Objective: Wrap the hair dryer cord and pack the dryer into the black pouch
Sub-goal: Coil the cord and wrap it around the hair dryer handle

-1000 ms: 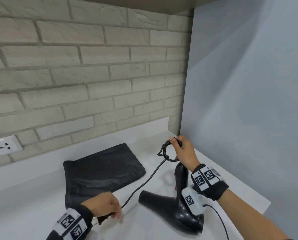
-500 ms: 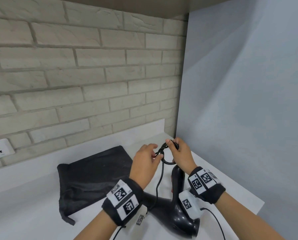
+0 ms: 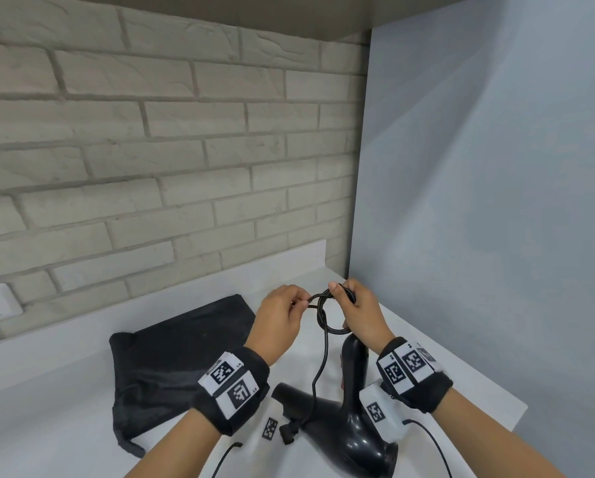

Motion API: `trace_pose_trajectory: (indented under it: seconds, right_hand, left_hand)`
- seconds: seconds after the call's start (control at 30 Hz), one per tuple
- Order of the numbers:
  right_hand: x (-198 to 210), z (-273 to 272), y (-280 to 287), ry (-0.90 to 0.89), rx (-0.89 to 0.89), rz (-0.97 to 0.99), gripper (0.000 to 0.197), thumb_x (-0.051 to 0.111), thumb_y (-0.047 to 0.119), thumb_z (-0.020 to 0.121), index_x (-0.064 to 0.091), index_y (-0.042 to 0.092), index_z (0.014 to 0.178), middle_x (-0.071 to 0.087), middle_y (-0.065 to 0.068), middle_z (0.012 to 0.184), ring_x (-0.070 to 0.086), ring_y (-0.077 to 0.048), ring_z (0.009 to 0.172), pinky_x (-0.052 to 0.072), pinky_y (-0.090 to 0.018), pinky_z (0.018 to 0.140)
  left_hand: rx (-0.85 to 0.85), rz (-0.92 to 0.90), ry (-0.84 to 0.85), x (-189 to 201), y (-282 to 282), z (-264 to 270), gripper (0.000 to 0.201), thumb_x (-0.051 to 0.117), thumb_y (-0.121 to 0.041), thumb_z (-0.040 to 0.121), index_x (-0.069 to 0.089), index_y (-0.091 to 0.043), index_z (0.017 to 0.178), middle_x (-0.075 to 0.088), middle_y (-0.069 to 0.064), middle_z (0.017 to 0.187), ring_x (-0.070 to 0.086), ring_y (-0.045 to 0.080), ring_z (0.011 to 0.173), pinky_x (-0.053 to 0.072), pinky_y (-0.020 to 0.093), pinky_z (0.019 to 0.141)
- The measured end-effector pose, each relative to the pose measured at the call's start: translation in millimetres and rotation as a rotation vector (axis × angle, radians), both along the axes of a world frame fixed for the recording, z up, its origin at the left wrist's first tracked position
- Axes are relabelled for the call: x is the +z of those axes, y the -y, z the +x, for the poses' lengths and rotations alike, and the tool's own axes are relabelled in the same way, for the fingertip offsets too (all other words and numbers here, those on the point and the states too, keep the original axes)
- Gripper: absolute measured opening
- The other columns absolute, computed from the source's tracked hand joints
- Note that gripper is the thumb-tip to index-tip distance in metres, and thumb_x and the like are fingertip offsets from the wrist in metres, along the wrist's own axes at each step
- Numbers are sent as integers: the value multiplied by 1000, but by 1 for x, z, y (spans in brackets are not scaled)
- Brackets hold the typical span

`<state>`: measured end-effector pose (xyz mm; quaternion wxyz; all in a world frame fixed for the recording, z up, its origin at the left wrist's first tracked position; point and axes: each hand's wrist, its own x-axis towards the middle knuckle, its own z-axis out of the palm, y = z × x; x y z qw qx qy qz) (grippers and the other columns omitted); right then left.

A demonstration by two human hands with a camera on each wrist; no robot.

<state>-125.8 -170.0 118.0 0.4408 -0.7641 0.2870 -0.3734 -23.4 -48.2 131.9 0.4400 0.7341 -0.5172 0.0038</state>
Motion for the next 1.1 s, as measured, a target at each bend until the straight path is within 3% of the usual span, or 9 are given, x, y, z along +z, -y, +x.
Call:
trace_pose_trajectory:
  seconds: [0.17,0.3,0.4,0.57,0.63,0.7,0.77,0.93,1.1]
  right_hand:
    - [4,-1,-8,31,97,45,34,51,31,92,39,10,69,36,3,57,37,-8,50,45,-25,45]
    - [5,-2,-10,43,119,64,32,51,29,93,42,8,71,40,8,56,39,-4,47,44,-23,45]
    - [4,-2,-9,39,110,46,34,52,29,93,39,11,67,39,6,57,38,-9,52,44,-24,45]
    - [3,-2,-9,16,103,38,36,52,32,92,36,15,65,40,2,59,39,-13,55,43,-26,47]
    - [3,-2,-9,17,92,41,36,52,31,92,35,15,64,42,4,58,40,-12,54,42,-24,47]
    - [4,-2,-8,34,77,58,36,51,30,93,35,15,64,42,3,59,40,-12,53,41,-22,45]
    - [3,-2,-8,53,76,85,35,51,30,93,36,13,66,41,1,60,39,-13,52,41,-22,43]
    - [2,-1,-10,81,71,87,34,52,30,92,38,10,69,38,-3,60,38,-14,51,42,-27,44]
    - [-1,-1,-8,87,37,43,35,52,35,91,40,13,67,44,-7,66,42,-19,58,42,-38,57]
  left_hand:
    - [68,-72,3,-5,6,7,17,49,-11,93,65,-8,99,50,1,102,47,13,98,35,16,84]
    - [81,-177,-80,-10,14,5,15,55,-7,90,69,-6,95,49,1,99,51,4,82,39,1,72]
    - [105,-240,-125,-13,18,1,12,59,-4,86,70,-6,90,58,2,89,55,1,74,41,-1,70]
    - [87,-272,-285,-20,20,-10,14,56,2,86,67,-6,87,67,2,81,67,19,80,54,19,79]
    - [84,-277,-291,-20,19,-16,14,55,-2,88,68,-4,92,66,-1,80,67,17,78,52,15,76]
    - [64,-281,-282,-20,18,-23,16,54,-6,90,67,-3,99,64,-4,83,64,6,75,46,4,69]
    - [17,-275,-343,-19,18,-29,19,58,-9,88,64,-3,105,63,-5,91,60,-3,79,44,0,72]
    - [16,-209,-465,-16,21,-28,12,62,-5,84,60,-6,96,65,2,90,66,17,84,52,15,76]
    - [-67,-193,-671,-11,21,-24,15,60,1,84,56,-13,79,63,3,76,64,4,54,52,15,60]
